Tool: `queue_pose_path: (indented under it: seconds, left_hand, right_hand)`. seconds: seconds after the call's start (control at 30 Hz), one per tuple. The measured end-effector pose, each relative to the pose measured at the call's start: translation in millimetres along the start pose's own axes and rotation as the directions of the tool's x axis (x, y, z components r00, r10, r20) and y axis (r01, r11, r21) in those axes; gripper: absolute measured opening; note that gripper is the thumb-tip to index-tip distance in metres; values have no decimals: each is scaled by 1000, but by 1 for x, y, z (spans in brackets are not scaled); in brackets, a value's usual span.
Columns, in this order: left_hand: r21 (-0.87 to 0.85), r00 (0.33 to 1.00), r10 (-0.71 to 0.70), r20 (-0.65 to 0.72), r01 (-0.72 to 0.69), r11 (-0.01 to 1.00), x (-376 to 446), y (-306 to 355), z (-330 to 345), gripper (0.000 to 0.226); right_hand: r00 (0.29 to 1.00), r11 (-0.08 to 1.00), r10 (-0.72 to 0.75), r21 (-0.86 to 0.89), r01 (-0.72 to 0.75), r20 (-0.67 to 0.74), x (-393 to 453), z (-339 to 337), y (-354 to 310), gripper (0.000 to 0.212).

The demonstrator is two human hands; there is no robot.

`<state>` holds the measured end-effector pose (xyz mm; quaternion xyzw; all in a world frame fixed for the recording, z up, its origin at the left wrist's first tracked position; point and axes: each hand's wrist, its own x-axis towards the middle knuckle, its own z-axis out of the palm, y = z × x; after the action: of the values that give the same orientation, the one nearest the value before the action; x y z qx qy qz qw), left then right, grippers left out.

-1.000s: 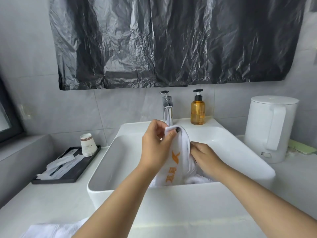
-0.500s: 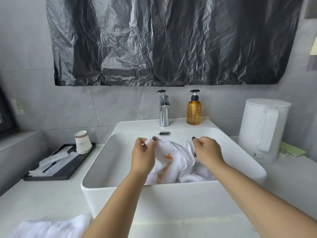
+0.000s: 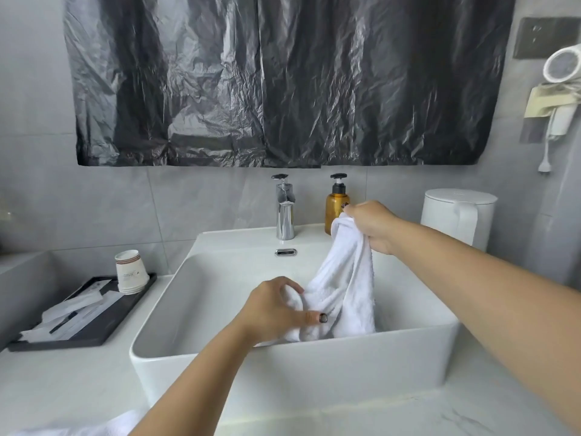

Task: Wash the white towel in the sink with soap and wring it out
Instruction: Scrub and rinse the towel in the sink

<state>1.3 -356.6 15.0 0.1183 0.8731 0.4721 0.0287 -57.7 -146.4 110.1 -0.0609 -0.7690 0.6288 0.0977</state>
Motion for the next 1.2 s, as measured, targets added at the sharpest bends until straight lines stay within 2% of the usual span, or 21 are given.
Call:
queue_pose_path:
  seconds: [0.07, 0.13, 0.2, 0.23, 0.27, 0.43, 0.6, 0.7, 0.8, 0.87, 0.9, 0.93, 1.0, 1.07, 1.13, 1.17, 1.2]
  left_hand:
    - [254, 1000, 9, 7, -11, 967, 2, -2, -1, 54]
    - [378, 999, 23, -35, -8, 926, 5, -10, -9, 46]
    - [458, 995, 4, -98, 41, 888, 10, -22, -24, 32]
    - [501, 991, -13, -132, 78, 862, 11, -27, -33, 29]
    - [555, 986, -32, -164, 119, 823, 12, -32, -41, 27]
    - [705, 955, -140, -263, 289, 648, 14, -53, -70, 26]
    - [848, 923, -166, -348, 386, 363, 5, -63, -92, 25]
    - [917, 942, -117, -315, 334, 218, 0, -64, -89, 30]
    - [940, 954, -150, -261, 286, 183, 3, -48, -76, 33]
    - [951, 974, -114, -196, 217, 221, 6, -35, -61, 38]
    - [943, 987, -78, -140, 157, 294, 9, -30, -52, 46]
    - [909, 996, -51, -68, 83, 409, 9, -23, -43, 59]
    - [736, 993, -58, 102, -37, 676, 12, -8, -22, 90]
    - [536, 969, -74, 237, -66, 842, 19, 7, 0, 114]
    - [387, 962, -68, 265, -42, 921, 27, 18, 24, 124]
    - [329, 971, -51, 232, -29, 944, 30, 22, 35, 122]
    - [295, 980, -15, 197, -44, 954, 33, 24, 43, 108]
  right_hand:
    - [995, 990, -91, -101, 94, 26, -8, -6, -13, 32]
    - [978, 906, -184, -367, 209, 101, -18, -14, -20, 45]
    - [957, 668, -191, -685, 291, 220, -23, -21, -20, 47]
    - [948, 565, -184, -761, 318, 260, -22, -25, -17, 46]
    - [944, 515, -189, -791, 331, 272, -20, -29, -15, 46]
    - [912, 540, -367, -757, 367, 180, -10, -38, -12, 41]
    - [868, 494, -478, -775, 394, 136, -3, -46, -19, 40]
    - [847, 499, -510, -751, 433, 149, -5, -53, -29, 40]
    - [820, 496, -527, -703, 509, 222, -14, -42, -34, 42]
    - [792, 493, -546, -661, 566, 272, -21, -28, -32, 44]
    - [774, 487, -563, -640, 594, 290, -24, -20, -31, 46]
    - [758, 489, -577, -616, 618, 304, -27, -13, -31, 47]
    - [732, 500, -605, -566, 655, 313, -34, 0, -34, 50]
    - [709, 516, -641, -517, 683, 295, -42, 8, -41, 53]
    - [695, 542, -671, -470, 697, 258, -49, 12, -48, 54]
    - [694, 551, -680, -460, 696, 236, -51, 12, -51, 53]
    - [698, 557, -681, -461, 691, 223, -53, 10, -51, 53]
